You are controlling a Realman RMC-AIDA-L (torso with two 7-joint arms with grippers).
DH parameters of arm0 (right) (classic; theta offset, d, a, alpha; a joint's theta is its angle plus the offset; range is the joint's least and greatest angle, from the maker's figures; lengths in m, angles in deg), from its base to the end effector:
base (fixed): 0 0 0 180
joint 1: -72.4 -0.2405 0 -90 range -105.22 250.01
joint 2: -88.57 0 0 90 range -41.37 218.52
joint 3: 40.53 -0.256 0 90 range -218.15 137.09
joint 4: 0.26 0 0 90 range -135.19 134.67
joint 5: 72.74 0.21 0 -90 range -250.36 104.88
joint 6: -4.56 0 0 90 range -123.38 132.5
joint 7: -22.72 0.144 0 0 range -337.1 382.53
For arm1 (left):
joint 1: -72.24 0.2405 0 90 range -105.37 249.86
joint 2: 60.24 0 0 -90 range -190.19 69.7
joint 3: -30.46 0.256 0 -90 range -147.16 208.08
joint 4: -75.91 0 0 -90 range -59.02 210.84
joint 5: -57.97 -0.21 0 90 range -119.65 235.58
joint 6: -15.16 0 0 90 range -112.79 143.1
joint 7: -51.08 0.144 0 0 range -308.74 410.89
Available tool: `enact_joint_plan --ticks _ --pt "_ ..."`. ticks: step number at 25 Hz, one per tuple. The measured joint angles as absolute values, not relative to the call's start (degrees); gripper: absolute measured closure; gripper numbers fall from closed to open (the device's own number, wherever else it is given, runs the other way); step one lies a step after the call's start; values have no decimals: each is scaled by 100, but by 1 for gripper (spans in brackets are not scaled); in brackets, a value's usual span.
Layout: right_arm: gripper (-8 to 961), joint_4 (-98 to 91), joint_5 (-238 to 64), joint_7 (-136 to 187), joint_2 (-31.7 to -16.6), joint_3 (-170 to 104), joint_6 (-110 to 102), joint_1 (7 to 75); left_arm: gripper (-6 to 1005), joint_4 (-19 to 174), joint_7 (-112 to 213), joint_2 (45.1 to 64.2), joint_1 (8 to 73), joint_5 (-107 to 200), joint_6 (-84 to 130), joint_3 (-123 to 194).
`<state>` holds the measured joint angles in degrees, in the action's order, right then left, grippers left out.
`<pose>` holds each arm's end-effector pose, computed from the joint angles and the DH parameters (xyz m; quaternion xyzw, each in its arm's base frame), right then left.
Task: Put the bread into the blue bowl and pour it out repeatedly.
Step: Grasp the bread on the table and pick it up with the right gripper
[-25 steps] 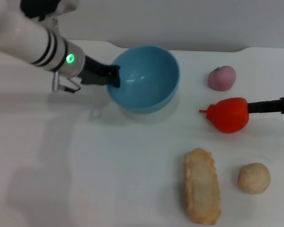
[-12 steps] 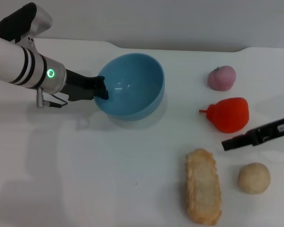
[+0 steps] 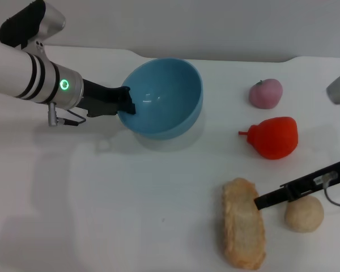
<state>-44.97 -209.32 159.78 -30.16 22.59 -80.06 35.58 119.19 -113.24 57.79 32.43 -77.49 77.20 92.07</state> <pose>0.2521 0.3371 -0.0382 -0.8609 0.5035 -0.0638 0.0350 -0.2486 0.4047 -0.0211 -0.7157 -0.6623 -0.0624 0.2126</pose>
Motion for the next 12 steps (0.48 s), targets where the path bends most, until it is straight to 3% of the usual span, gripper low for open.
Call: enact_joint_plan --ticks 12 --pt "449 -4233 -20360 16006 -3054 3649 -6979 3473 1001 11995 -11319 5779 3241 -7616 7687 9361"
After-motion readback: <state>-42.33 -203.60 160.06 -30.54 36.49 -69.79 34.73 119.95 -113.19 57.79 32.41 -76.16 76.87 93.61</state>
